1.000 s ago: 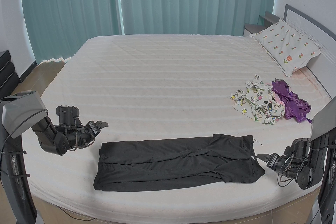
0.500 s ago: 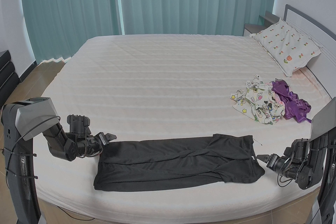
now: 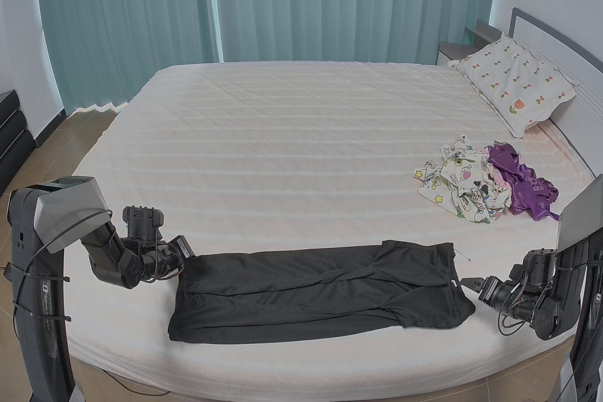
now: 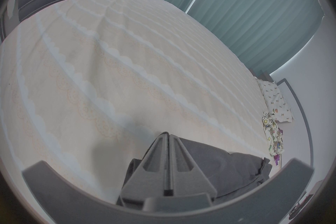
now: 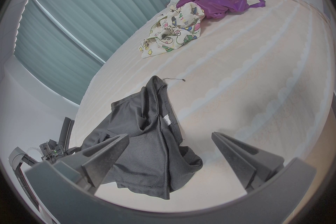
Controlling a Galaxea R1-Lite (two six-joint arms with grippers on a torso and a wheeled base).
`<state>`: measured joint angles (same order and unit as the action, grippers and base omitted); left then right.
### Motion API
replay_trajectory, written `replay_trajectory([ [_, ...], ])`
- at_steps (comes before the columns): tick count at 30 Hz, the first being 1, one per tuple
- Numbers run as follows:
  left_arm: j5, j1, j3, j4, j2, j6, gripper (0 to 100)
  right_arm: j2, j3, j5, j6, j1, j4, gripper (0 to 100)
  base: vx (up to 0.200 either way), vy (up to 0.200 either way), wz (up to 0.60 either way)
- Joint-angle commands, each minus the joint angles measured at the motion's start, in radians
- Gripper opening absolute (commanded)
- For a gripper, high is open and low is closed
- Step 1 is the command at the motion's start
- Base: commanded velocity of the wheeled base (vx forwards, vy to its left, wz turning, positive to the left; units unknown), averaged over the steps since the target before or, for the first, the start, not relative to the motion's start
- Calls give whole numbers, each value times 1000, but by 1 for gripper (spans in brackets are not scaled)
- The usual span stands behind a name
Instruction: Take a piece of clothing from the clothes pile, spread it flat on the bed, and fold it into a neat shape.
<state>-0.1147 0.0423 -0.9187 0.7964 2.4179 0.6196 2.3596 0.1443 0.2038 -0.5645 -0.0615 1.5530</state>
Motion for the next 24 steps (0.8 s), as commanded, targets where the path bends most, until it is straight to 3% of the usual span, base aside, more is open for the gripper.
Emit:
replay_trajectory([
  [1,3,-1,-2,17,1,23,0,3,0,0,0,0,12,100,0,0,0],
  [7,35,-2,-2,87,4,83,0,3,0,0,0,0,12,100,0,0,0],
  [24,56,-21,-38,95,24,137,0,12,6,-1,0,0,12,100,0,0,0],
])
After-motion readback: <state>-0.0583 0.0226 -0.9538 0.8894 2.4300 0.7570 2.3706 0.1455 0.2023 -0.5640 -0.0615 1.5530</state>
